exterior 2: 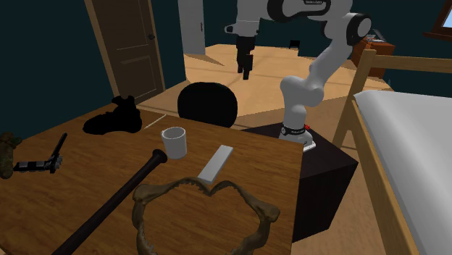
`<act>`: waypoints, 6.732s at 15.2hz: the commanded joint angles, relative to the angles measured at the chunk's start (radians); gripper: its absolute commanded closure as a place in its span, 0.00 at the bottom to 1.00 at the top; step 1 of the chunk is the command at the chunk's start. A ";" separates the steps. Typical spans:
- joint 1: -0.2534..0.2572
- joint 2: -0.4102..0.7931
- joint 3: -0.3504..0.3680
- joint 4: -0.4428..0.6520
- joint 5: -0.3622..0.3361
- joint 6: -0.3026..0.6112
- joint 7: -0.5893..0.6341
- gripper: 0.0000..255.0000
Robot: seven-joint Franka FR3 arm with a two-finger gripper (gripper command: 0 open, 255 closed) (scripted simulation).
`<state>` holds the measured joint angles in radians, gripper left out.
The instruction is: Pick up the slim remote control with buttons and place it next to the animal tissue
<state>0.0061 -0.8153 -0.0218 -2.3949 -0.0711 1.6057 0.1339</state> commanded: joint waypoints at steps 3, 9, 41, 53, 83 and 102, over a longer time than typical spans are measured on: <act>0.023 0.054 0.001 -0.008 0.006 0.060 -0.030 0.00; 0.092 0.231 0.007 -0.006 0.027 0.228 -0.120 0.00; 0.287 0.934 0.114 0.185 0.082 0.714 -0.423 0.00; 0.287 0.933 0.114 0.185 0.082 0.714 -0.422 1.00; 0.284 0.771 0.113 0.387 0.096 0.351 -0.428 1.00; 0.239 0.789 0.064 0.601 0.090 0.153 -0.516 1.00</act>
<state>0.2574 -0.0438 0.0552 -1.8145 0.0212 1.7613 -0.3571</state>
